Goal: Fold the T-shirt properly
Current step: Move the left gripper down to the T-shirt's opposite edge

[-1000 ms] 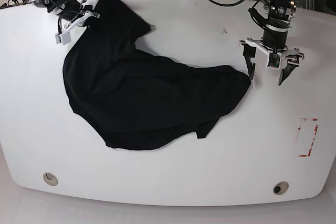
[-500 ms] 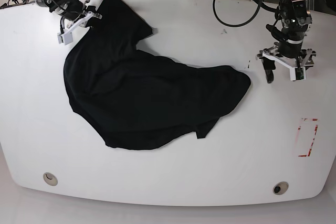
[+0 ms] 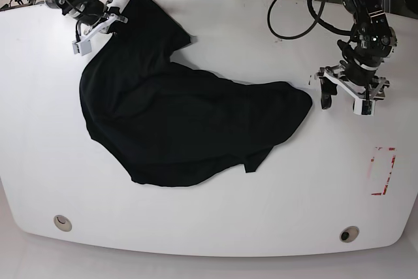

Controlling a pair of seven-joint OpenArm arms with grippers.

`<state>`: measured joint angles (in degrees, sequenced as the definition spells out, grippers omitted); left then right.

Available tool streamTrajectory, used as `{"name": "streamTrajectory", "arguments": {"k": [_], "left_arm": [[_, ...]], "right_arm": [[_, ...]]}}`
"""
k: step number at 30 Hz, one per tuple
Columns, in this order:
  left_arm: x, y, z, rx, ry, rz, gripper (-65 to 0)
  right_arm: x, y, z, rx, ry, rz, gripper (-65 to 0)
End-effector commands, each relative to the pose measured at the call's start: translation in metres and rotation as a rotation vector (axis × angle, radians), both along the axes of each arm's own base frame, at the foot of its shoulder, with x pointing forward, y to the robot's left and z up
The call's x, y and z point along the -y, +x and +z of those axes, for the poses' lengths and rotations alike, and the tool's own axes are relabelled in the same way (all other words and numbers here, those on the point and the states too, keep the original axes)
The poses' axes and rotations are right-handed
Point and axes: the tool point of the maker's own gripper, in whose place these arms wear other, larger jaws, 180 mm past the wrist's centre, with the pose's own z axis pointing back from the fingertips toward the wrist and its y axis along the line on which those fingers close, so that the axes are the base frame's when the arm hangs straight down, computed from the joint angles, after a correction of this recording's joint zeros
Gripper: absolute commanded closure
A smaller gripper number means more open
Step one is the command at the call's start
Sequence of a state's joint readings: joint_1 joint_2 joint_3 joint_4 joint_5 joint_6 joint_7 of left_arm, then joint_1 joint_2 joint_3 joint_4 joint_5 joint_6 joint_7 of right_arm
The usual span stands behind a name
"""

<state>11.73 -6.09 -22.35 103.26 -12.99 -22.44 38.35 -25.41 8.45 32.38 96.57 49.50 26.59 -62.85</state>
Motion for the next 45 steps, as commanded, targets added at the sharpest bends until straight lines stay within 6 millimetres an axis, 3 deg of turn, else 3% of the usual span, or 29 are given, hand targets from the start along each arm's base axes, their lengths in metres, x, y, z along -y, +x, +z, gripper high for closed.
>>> {"name": "streamTrajectory", "arguments": {"k": [1,12,20,26,45], "left_arm": [[0.003,0.005,0.006,0.019,-0.008,-0.014,-47.4],[-0.001,0.0,-0.006,-0.066,0.02,-0.059,-47.2],[0.024,-0.006,-0.002,-0.039,0.049,-0.262,-47.6],[0.025,-0.005,-0.003,-0.032,0.035,-0.263,-47.9],[0.036,0.004,-0.039,-0.1,-0.07,-0.257,-48.0]], "right_arm": [[0.005,0.003,0.006,0.018,-0.013,0.003,0.0],[0.0,0.006,0.015,0.03,-0.036,0.046,0.0],[-0.001,0.007,0.019,0.032,-0.06,0.064,0.0],[-0.001,0.007,0.018,0.029,-0.065,0.067,0.0],[0.001,0.004,0.016,0.022,-0.058,0.062,0.0]]}}
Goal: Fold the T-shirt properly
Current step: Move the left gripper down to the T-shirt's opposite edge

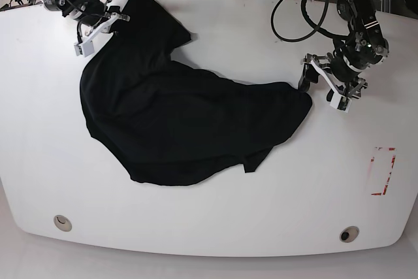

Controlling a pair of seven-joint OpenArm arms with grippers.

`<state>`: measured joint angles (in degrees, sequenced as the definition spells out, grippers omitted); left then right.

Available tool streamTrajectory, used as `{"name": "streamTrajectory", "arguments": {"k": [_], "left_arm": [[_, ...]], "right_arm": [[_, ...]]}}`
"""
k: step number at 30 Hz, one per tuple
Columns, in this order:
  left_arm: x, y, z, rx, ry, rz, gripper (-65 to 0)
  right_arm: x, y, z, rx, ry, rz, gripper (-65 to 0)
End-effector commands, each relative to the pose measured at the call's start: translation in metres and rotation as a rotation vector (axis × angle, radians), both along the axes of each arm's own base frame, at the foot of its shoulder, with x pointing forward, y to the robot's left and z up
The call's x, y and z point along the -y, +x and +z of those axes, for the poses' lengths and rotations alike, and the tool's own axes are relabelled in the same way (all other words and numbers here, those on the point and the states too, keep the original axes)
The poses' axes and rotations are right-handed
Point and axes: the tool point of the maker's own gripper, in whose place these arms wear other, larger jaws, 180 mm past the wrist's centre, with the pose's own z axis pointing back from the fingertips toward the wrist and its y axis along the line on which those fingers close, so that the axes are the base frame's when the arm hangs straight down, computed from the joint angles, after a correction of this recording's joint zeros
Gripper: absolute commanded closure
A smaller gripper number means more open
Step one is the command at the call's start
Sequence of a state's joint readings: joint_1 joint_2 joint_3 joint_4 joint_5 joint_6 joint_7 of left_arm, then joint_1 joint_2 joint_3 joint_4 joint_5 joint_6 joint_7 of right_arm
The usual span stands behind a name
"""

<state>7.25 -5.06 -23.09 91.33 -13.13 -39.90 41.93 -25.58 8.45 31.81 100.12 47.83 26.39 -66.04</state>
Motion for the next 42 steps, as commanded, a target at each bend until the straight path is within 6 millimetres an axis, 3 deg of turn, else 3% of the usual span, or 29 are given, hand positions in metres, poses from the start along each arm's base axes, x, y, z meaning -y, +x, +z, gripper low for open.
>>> {"name": "streamTrajectory", "arguments": {"k": [1,11,21,31,33,42], "left_arm": [[0.002,0.013,0.012,0.052,-0.017,-0.001,-48.0],[0.011,0.018,0.006,0.021,-0.029,-0.018,-47.6],[0.033,0.016,0.002,0.02,-0.044,-0.087,-46.7],[0.039,0.016,-0.001,0.02,-0.068,-0.09,-8.4],[0.033,0.016,-0.004,0.005,-0.058,-0.077,-0.1],[0.026,0.019,0.001,0.009,-0.035,-0.068,0.0]], "right_arm": [[0.006,0.007,0.01,0.039,-0.016,0.002,0.0],[0.005,0.009,0.015,0.057,-0.027,0.014,0.0],[0.003,0.007,0.011,0.041,-0.014,0.008,0.0],[0.002,0.009,0.013,0.054,-0.011,0.007,0.0],[0.002,0.009,0.013,0.049,-0.012,0.009,0.0],[0.001,0.01,0.013,0.05,-0.008,0.011,0.0]]}}
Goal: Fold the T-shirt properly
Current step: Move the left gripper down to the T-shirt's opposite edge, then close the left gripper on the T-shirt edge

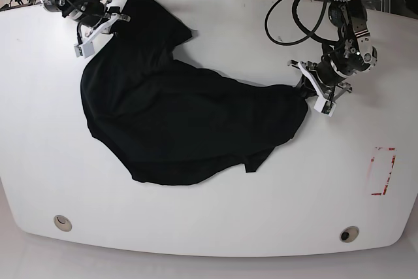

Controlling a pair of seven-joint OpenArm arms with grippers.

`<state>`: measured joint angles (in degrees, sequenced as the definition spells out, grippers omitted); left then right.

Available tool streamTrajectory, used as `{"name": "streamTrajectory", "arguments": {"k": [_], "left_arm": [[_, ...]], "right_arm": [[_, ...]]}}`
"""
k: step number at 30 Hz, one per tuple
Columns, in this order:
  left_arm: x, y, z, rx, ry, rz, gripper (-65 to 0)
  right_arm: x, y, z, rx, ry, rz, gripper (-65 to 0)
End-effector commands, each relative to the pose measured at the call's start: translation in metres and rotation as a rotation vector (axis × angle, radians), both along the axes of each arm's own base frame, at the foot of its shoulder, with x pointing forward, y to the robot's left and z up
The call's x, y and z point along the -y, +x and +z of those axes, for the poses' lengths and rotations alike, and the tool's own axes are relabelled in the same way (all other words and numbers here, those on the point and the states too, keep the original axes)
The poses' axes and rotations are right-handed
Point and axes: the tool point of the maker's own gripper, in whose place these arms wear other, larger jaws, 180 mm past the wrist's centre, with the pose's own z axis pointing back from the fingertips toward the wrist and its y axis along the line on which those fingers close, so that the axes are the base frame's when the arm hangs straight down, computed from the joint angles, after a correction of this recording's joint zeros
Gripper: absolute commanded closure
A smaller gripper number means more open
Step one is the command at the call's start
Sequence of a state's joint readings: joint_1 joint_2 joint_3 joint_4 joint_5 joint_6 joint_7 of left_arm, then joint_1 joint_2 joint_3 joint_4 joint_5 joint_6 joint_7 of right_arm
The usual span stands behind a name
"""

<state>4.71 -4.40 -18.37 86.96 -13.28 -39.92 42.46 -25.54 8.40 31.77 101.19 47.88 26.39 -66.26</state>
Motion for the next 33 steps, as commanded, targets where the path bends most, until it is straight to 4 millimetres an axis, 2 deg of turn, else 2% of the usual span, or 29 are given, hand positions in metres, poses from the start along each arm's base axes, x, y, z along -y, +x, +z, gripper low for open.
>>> {"name": "streamTrajectory", "arguments": {"k": [1,9,21,31,33], "left_arm": [[-0.008,0.012,0.016,0.049,0.019,0.006,0.0],[-0.019,0.017,0.027,0.071,0.058,0.015,0.0],[-0.03,0.013,0.041,0.075,0.149,0.009,0.0],[-0.028,0.024,0.071,0.135,0.198,0.005,0.0],[-0.027,0.026,0.086,0.167,0.224,0.001,-0.2]], "right_arm": [[0.002,0.007,0.009,0.036,-0.003,0.004,0.0],[0.003,0.01,0.011,0.044,-0.007,0.007,0.0],[0.003,0.02,0.019,0.078,-0.019,0.016,0.0],[0.008,0.045,0.038,0.154,-0.039,0.024,0.0],[0.023,0.056,0.048,0.187,-0.072,0.016,0.0]]}}
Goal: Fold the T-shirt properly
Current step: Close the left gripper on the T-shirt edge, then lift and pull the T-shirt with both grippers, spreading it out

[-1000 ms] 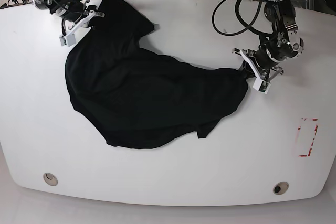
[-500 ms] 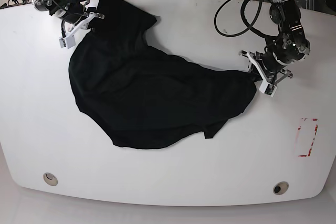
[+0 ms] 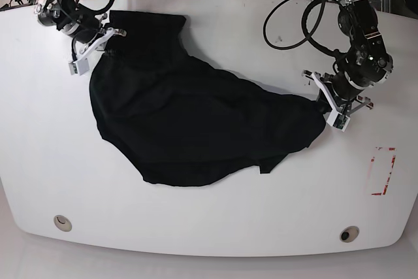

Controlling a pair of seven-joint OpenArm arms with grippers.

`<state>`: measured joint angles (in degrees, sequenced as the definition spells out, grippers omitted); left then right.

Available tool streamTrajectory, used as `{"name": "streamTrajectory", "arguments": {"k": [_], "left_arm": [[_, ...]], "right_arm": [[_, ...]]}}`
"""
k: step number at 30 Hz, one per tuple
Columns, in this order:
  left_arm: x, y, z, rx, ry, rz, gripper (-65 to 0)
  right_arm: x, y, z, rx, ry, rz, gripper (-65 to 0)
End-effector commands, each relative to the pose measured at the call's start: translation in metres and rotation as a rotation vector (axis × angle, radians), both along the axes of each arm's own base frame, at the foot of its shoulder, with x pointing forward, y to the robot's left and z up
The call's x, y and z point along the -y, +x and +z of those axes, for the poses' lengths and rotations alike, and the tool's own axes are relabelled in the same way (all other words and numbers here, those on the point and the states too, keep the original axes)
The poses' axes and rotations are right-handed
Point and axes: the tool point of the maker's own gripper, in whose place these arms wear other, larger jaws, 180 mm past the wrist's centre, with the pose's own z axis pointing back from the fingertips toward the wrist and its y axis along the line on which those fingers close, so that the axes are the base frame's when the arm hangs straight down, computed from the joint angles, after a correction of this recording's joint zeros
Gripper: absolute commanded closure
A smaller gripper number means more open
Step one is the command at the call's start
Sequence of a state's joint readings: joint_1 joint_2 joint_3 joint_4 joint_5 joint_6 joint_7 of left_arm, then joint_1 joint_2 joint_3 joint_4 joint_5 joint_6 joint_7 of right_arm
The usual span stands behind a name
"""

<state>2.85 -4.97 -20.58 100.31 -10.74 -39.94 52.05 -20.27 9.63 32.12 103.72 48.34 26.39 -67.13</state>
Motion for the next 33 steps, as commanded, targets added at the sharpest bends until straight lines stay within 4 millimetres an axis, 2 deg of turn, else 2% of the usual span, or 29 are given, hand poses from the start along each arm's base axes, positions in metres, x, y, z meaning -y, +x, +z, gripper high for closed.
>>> {"name": "streamTrajectory", "arguments": {"k": [1,6,8,12,18,26,33], "left_arm": [[0.001,0.011,0.033,0.093,0.031,-0.01,-0.2],[0.002,0.017,0.056,0.154,0.061,-0.015,-0.2],[0.001,0.025,0.097,0.262,0.106,-0.011,-0.4],[0.003,0.028,0.119,0.321,0.122,-0.011,-0.5],[0.002,0.034,0.143,0.378,0.15,-0.003,-0.5],[0.008,0.043,0.167,0.435,0.163,0.0,-0.4],[0.032,0.058,0.185,0.492,0.127,-0.048,-0.7]], "right_arm": [[0.02,0.018,0.022,0.077,-0.044,-0.009,0.0],[0.033,0.031,0.038,0.126,-0.085,-0.007,-0.2],[0.051,0.046,0.058,0.181,-0.13,-0.014,-0.1],[0.06,0.054,0.07,0.215,-0.154,-0.019,-0.1],[0.065,0.062,0.081,0.242,-0.182,-0.012,-0.1],[0.058,0.067,0.093,0.289,-0.158,0.014,0.0],[0.054,0.074,0.115,0.362,-0.082,0.05,0.0]]}}
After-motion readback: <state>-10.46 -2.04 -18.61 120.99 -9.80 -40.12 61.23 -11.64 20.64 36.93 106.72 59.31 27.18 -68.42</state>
